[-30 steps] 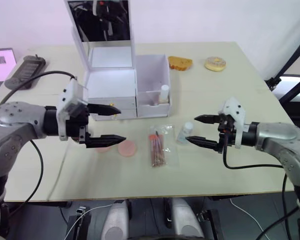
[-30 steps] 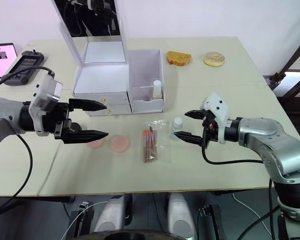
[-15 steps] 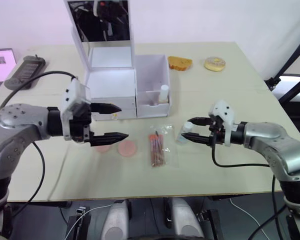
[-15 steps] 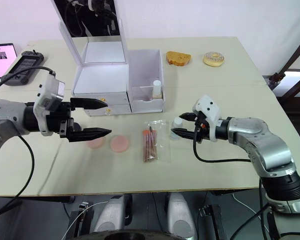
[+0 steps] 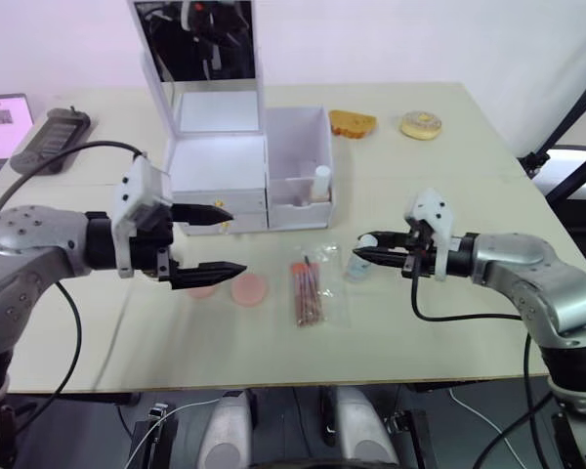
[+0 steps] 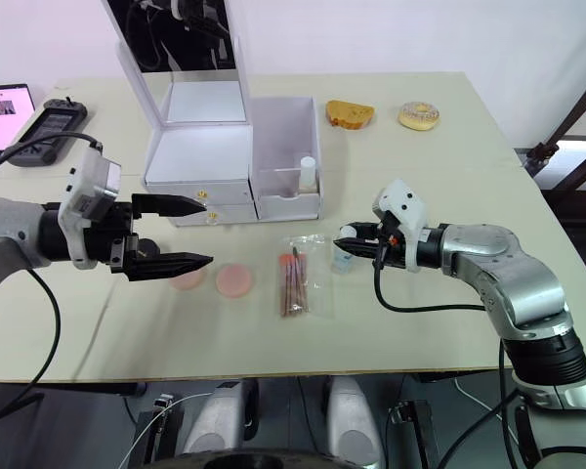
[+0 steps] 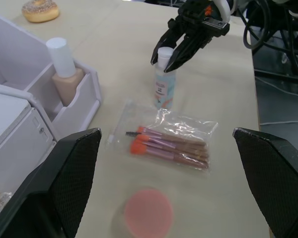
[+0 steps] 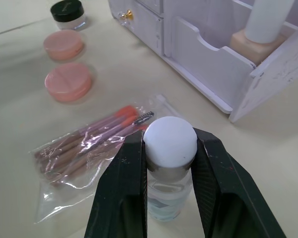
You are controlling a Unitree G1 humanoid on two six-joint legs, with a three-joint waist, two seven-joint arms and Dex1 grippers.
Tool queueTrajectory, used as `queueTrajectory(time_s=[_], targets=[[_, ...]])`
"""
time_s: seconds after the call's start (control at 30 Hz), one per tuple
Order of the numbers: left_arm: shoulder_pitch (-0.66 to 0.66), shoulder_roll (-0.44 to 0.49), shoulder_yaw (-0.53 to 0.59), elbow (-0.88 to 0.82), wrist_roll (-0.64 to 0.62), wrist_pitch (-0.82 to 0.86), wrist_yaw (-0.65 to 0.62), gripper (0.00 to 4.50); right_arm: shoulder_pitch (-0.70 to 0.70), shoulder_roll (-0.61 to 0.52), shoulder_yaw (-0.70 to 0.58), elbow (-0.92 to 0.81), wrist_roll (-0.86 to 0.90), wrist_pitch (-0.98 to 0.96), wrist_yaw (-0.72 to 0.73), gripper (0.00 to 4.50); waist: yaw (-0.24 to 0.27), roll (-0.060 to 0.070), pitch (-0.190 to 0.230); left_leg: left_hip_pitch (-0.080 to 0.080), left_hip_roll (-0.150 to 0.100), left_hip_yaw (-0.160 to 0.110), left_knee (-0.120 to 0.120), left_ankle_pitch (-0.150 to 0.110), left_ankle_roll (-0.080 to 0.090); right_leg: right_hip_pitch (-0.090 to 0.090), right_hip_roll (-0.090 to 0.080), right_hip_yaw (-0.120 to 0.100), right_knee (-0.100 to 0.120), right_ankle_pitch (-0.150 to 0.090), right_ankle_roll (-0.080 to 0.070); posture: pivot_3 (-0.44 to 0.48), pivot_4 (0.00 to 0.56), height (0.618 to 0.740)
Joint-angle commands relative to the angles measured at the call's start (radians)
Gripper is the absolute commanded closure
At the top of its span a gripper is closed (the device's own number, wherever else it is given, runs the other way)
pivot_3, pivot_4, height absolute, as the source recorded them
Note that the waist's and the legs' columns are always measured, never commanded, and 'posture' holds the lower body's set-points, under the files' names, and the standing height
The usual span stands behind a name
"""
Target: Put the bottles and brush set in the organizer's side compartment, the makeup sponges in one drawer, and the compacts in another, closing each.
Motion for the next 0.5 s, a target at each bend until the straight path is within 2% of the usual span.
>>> queueTrajectory(time_s=[0.03, 0.13, 0.27, 0.5], targets=[[0.0, 0.009, 0.027, -0.016, -0.004, -0.008, 0.006, 0.0, -0.025, -0.002, -0.042, -0.047, 0.04, 0.017, 0.008, 3.8, 0.0, 0.0, 0.0, 0.0, 0.0, 0.0, 0.0, 0.0, 0.0, 0.0, 0.0, 0.0, 0.0, 0.0, 0.0, 0.0, 0.15, 0.74], [0.013, 0.005, 0.035, -0.012, 0.003, -0.014, 0.015, 0.0, -0.053, -0.01, -0.047, -0.07, 0.076, 0.05, 0.019, 3.8, -0.002, 0.0, 0.0, 0.0, 0.0, 0.0, 0.0, 0.0, 0.0, 0.0, 0.0, 0.0, 0.0, 0.0, 0.0, 0.0, 0.15, 0.74], [0.078, -0.009, 0.077, -0.002, 0.022, -0.039, 0.043, 0.0, -0.168, -0.023, -0.023, -0.064, 0.106, 0.099, 0.052, 3.8, -0.005, 0.0, 0.0, 0.0, 0.0, 0.0, 0.0, 0.0, 0.0, -0.001, 0.0, 0.0, 0.001, 0.0, 0.0, 0.0, 0.15, 0.74], [0.218, -0.041, 0.162, -0.027, 0.059, -0.086, 0.098, 0.0, -0.465, 0.04, 0.092, 0.101, 0.045, 0.082, 0.121, 3.8, -0.007, 0.0, 0.0, 0.0, 0.002, 0.0, 0.0, 0.0, 0.0, -0.001, 0.001, 0.0, 0.001, 0.001, -0.001, 0.0, 0.15, 0.74]])
